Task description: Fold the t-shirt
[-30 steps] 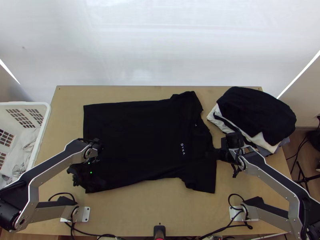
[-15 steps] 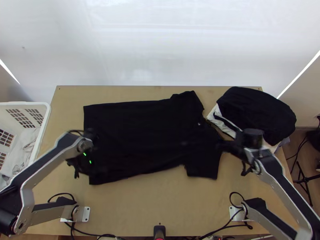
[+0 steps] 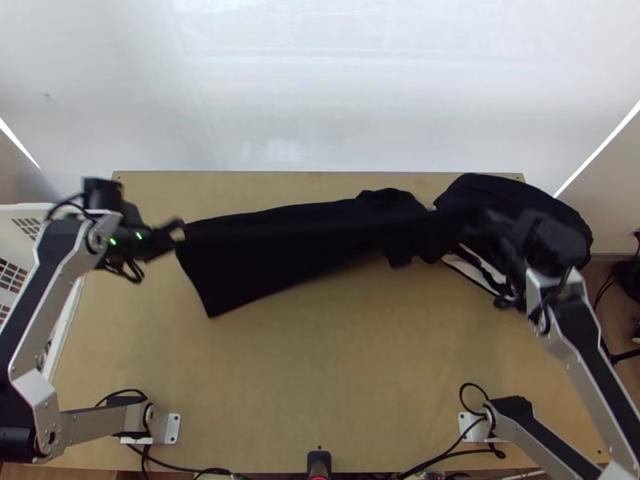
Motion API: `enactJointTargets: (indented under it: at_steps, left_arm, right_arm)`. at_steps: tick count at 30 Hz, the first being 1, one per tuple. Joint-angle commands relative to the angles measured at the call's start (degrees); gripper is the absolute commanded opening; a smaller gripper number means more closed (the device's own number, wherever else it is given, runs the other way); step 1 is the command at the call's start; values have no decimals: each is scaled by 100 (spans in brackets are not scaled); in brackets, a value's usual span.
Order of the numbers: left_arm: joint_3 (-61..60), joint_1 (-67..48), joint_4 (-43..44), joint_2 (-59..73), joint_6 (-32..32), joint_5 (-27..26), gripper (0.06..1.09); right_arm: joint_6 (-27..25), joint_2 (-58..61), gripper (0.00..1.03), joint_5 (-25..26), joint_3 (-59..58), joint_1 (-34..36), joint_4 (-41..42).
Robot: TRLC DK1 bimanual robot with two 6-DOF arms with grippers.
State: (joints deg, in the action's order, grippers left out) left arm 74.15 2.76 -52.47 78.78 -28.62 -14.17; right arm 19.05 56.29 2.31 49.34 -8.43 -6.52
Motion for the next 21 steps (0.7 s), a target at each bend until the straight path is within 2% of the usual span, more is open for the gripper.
enactJointTargets:
  at_steps: [1, 4, 9, 16, 21]
  left_arm:
    - [961, 506, 808, 322, -741, -42, 9]
    - [1128, 682, 1380, 427, -1049, 2, 9]
    - [2042, 1051, 1714, 990, -1304, 2, 9]
    - [4231, 1156, 1766, 2124, -1453, 310, 9]
    - [5232, 1024, 2021, 2097, -1480, 644, 9]
  right_arm:
    - [55, 1138, 3, 130, 1473, -80, 292]
    - [55, 1674, 3, 130, 2088, -177, 274]
    - [46, 2712, 3, 130, 3081, -247, 248]
    - [46, 4390, 3, 156, 5129, -256, 178]
    - [205, 4531, 3, 182, 6245, -256, 37]
